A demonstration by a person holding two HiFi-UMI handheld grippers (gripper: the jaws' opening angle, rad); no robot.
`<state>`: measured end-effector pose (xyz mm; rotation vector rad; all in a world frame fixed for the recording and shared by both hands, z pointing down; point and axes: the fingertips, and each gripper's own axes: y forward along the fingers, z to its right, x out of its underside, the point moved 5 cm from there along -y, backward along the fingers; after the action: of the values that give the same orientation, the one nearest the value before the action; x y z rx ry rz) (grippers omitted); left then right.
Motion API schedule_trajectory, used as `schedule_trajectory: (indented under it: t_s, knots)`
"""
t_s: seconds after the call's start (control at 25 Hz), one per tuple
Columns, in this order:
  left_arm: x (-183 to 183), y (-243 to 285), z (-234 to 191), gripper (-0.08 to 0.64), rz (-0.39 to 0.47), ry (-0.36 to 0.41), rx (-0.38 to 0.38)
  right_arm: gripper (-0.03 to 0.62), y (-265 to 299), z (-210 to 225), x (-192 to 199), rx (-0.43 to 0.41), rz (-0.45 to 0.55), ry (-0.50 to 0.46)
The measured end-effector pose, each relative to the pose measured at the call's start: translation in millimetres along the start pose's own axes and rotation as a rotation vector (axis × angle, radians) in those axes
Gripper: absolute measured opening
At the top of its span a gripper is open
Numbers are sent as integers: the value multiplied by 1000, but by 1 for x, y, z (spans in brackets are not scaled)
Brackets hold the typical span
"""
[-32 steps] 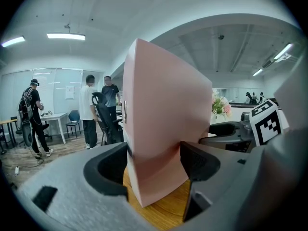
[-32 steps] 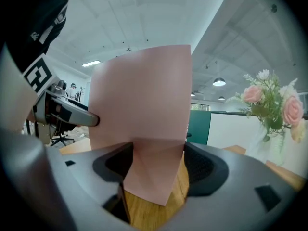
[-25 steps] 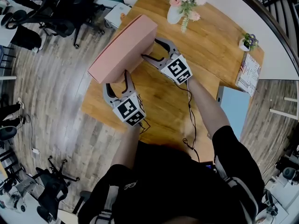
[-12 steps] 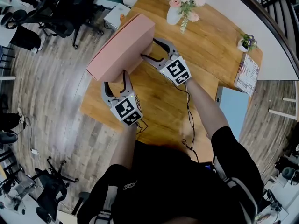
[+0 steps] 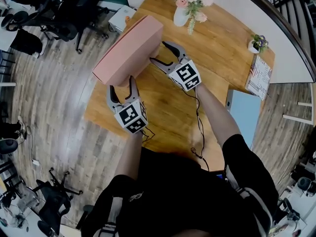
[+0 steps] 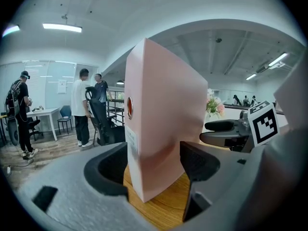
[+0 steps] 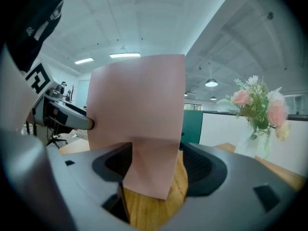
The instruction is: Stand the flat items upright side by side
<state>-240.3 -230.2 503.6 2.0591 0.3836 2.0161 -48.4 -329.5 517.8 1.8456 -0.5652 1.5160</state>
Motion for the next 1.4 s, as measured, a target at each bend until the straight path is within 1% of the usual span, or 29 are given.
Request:
schedule_trajectory:
  t_s: [0.32,0.56,0.72,0.84,0.96,1.04,1.12,1.2,1.28,1.4]
  knots:
    - [3,-9,-2,345,-11,-17,6,334,-8,-7,2,4,-12,3]
    - [10,-21,-2,345,-26,-14,23,334,-19,-16,2,22,-20,11]
    - [15,-32,-1,344,-35,-8,40,330,-36,-23,3,49,-25,26]
    - [18,-41,4,336,-47,-3,65,322,-54,-28,5,87,-38,32]
    - [21,-50,12,310,-56,-3,108,293,-76,-35,9,144,-65,29]
    - [22,-55,18,311,-53,-13,146,295,-89,-43,10,164,-78,45]
    - [23,-62,23,313,-49,-20,180,301,-102,-52,12,177,-92,72]
    - [25,-68,31,311,-59,-13,225,298,-119,-59,13,213,-105,103]
    - [28,-72,42,310,-81,-8,283,293,-140,-66,15,257,-119,141]
    - [34,-82,59,310,-119,-2,358,291,-170,-76,21,300,-146,191]
